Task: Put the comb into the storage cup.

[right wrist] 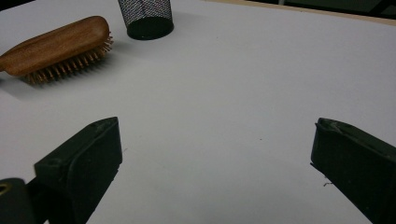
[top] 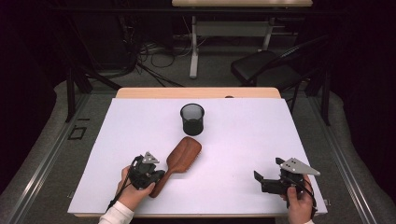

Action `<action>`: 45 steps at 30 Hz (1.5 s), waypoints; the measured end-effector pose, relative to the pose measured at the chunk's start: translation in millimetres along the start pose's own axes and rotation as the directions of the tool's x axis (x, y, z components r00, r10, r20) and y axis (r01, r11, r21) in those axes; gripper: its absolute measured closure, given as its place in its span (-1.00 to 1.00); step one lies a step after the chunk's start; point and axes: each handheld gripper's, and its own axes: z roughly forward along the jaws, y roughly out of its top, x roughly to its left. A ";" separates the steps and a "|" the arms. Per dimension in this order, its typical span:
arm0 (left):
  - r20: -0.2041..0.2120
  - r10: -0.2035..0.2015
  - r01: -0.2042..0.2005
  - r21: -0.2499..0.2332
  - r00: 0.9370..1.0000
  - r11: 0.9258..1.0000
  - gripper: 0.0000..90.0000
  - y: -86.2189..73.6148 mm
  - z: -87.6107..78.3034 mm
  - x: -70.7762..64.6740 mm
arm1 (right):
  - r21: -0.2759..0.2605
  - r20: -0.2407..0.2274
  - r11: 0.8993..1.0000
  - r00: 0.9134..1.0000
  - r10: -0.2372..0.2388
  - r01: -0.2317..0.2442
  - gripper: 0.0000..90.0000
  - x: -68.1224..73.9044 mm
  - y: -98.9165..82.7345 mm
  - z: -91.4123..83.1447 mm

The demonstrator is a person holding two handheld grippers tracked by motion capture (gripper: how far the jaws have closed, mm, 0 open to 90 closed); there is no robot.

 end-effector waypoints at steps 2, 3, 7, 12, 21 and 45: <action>0.001 -0.001 0.001 0.001 1.000 1.000 1.00 0.1 -0.4 0.6 | 0.000 0.000 1.000 1.000 0.000 0.000 -0.96 0.1 0.0 0.0; 0.002 -0.002 0.002 0.000 1.000 1.000 1.00 0.1 -0.5 0.9 | -0.001 0.000 1.000 1.000 0.000 0.000 -0.96 0.2 0.0 0.0; -0.002 -0.003 0.003 -0.006 1.000 1.000 0.99 0.1 -0.8 1.6 | 0.001 -0.001 1.000 1.000 -0.001 0.001 -0.96 0.4 0.0 0.3; -0.005 -0.004 0.004 -0.012 1.000 1.000 0.96 0.3 -2.2 3.9 | 0.006 -0.003 1.000 1.000 0.000 0.000 -0.96 0.5 0.1 0.4; -0.009 -0.023 0.023 -0.037 1.000 0.999 0.91 0.2 -8.1 7.9 | 0.001 -0.004 1.000 1.000 0.000 0.000 -0.96 0.6 0.0 1.1; -0.004 -0.050 0.050 -0.093 0.999 0.994 0.38 -1.7 -14.3 10.1 | 0.009 -0.008 1.000 1.000 -0.006 0.006 -0.95 0.7 -0.1 1.4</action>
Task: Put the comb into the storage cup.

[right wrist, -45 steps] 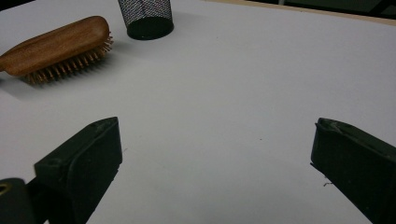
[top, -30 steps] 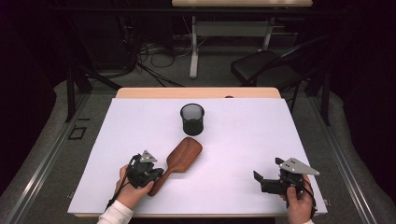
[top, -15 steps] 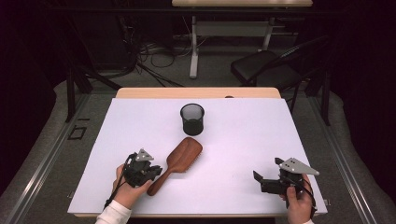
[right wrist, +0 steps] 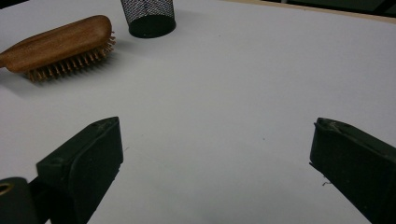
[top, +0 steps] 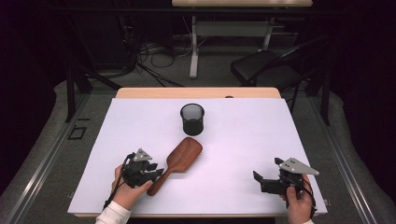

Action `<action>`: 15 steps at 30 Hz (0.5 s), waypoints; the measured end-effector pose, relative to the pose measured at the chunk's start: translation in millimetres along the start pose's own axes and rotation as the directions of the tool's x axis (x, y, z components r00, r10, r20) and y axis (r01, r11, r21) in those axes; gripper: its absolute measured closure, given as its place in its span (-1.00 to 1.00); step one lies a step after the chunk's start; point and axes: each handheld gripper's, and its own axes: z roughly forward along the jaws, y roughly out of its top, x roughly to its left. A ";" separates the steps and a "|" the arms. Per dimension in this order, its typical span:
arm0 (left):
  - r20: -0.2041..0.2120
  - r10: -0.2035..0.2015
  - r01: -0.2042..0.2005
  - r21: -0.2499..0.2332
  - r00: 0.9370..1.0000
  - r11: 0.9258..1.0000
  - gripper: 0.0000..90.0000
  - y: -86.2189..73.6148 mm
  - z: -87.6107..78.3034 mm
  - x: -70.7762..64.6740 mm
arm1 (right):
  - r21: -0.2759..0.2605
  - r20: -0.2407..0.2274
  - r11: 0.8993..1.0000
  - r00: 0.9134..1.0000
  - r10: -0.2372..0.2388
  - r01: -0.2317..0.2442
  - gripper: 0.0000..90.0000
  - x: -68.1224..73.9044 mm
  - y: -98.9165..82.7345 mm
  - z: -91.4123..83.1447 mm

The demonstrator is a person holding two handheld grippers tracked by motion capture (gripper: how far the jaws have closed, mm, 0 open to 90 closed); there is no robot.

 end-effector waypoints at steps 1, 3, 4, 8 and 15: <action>0.000 -0.002 0.002 -0.004 1.000 1.000 0.35 -0.1 0.0 -0.1 | 0.000 0.000 1.000 1.000 0.000 0.000 -0.95 0.0 0.0 0.0; -0.005 -0.001 0.001 -0.006 1.000 1.000 0.27 0.2 -0.4 -0.3 | 0.003 -0.002 1.000 1.000 -0.001 0.001 -0.95 -0.2 0.1 -0.3; -0.005 -0.003 0.003 -0.011 1.000 1.000 0.25 0.2 -0.4 -0.7 | 0.011 -0.005 1.000 1.000 -0.002 0.002 -0.95 -0.4 0.3 -0.9; -0.002 -0.006 0.006 -0.020 1.000 1.000 0.11 0.5 -0.4 -2.3 | 0.003 -0.002 1.000 1.000 -0.001 0.001 -0.94 -0.4 0.0 -0.1; -0.010 0.002 -0.002 -0.040 1.000 0.999 -0.07 1.4 -1.9 -0.9 | 0.002 0.001 1.000 1.000 -0.004 0.004 -0.94 -0.3 -0.1 -0.1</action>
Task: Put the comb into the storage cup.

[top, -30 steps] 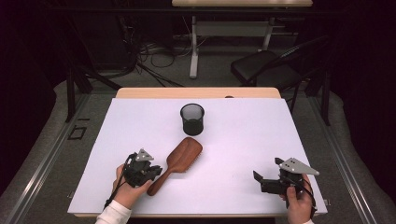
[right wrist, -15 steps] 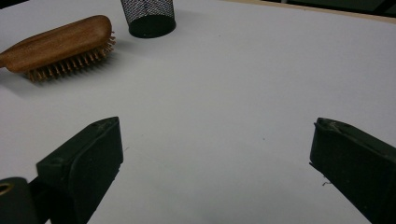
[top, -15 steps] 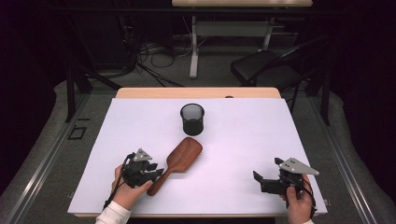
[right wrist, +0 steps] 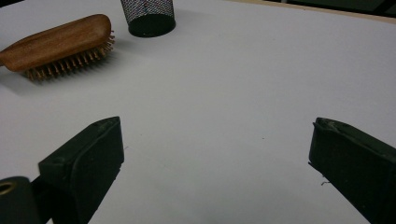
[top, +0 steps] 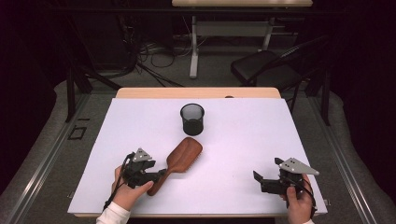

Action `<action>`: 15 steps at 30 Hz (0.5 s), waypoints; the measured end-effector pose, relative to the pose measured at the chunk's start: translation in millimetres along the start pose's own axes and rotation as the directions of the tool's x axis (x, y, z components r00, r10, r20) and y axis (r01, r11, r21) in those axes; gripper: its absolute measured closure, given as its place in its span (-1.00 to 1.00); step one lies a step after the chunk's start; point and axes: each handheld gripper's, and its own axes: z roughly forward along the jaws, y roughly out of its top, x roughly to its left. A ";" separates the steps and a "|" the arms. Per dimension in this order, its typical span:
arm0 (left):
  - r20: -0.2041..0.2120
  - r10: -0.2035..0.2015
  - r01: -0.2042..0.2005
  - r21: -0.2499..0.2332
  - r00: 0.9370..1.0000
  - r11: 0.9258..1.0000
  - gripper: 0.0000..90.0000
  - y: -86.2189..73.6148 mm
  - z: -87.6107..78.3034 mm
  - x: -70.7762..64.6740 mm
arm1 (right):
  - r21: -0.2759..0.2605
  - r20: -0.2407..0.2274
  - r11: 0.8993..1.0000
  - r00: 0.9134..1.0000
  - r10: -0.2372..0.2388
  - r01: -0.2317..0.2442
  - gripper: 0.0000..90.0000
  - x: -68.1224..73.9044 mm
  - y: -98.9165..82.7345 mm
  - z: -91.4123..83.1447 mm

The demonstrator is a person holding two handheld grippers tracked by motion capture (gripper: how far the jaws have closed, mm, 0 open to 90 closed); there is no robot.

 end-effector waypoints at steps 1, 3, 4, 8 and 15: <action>0.001 -0.003 0.003 0.006 1.000 1.000 -0.09 0.0 -0.1 0.8 | 0.000 -0.001 1.000 1.000 0.002 -0.002 -0.94 0.1 0.0 0.0; -0.002 -0.021 0.021 0.001 1.000 1.000 -0.09 -0.7 0.0 1.1 | 0.001 -0.002 1.000 1.000 0.001 -0.001 -0.94 -0.1 -0.1 0.2; 0.002 -0.021 0.021 0.006 1.000 1.000 -0.09 -0.7 -0.4 1.6 | 0.000 -0.002 1.000 1.000 0.000 0.000 -0.94 -0.1 -0.2 0.4; -0.003 -0.012 0.012 -0.002 1.000 1.000 -0.12 -0.4 -1.4 3.6 | 0.001 -0.002 1.000 1.000 0.000 0.000 -0.94 -0.3 -0.1 0.2; 0.032 -0.051 0.052 -0.023 0.998 0.998 -0.15 0.4 -6.1 5.9 | -0.001 -0.001 1.000 1.000 -0.001 0.001 -0.94 -0.2 -0.3 0.8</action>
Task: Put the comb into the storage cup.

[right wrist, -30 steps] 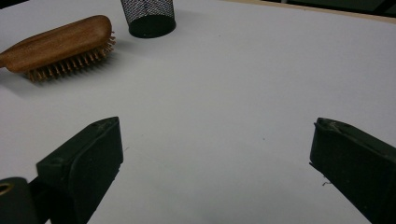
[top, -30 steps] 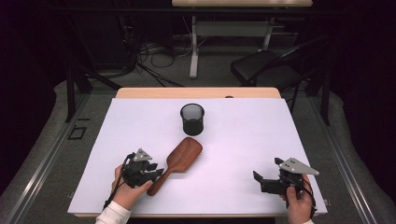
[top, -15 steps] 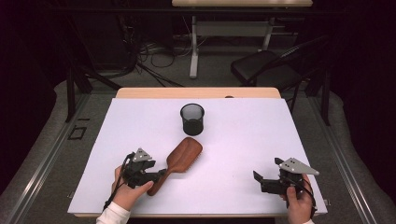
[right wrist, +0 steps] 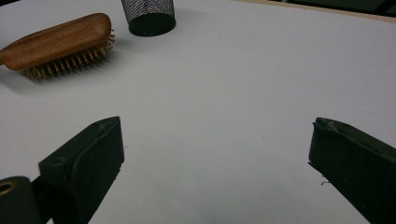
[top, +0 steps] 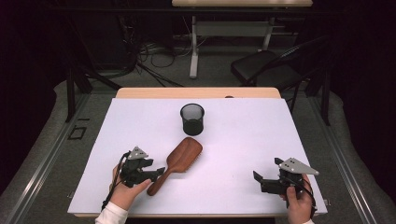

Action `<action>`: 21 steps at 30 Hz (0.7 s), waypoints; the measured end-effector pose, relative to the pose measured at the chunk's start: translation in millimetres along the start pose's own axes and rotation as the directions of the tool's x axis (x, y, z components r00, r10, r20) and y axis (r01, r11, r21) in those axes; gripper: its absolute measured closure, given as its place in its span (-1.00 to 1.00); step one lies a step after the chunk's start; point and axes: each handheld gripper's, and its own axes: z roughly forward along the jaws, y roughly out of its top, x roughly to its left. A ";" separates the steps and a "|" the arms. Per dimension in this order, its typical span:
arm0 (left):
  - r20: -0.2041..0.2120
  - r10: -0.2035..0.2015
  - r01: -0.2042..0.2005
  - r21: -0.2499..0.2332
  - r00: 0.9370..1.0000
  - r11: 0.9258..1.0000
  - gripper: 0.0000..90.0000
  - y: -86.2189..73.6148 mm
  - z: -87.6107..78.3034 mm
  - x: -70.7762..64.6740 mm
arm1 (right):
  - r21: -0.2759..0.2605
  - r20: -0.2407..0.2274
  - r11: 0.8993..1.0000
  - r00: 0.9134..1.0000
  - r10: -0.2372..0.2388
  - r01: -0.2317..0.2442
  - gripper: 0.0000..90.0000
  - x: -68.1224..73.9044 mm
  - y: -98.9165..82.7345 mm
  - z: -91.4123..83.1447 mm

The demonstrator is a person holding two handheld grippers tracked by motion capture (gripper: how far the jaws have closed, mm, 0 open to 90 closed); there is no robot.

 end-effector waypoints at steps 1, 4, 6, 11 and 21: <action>0.002 -0.006 0.006 -0.003 1.000 1.000 -0.19 -0.2 0.1 0.0 | 0.001 0.001 1.000 1.000 -0.001 0.001 -0.93 -0.1 0.0 -0.1; 0.012 -0.015 0.015 0.010 1.000 1.000 -0.36 -0.2 1.3 0.6 | 0.001 0.001 1.000 1.000 -0.001 0.001 -0.93 0.3 0.1 -0.2; 0.006 -0.008 0.007 0.020 1.000 1.000 -0.42 -0.2 2.1 0.7 | 0.001 0.001 1.000 1.000 -0.002 0.002 -0.93 0.2 0.1 -0.1; 0.005 -0.007 0.007 0.013 1.000 1.000 -0.66 0.7 2.7 1.0 | 0.001 0.001 1.000 1.000 -0.003 0.003 -0.93 0.1 0.0 -0.1; -0.010 -0.052 0.052 0.006 0.999 0.999 -0.99 2.3 3.9 0.2 | 0.003 0.002 1.000 1.000 -0.006 0.006 -0.93 0.5 0.1 0.0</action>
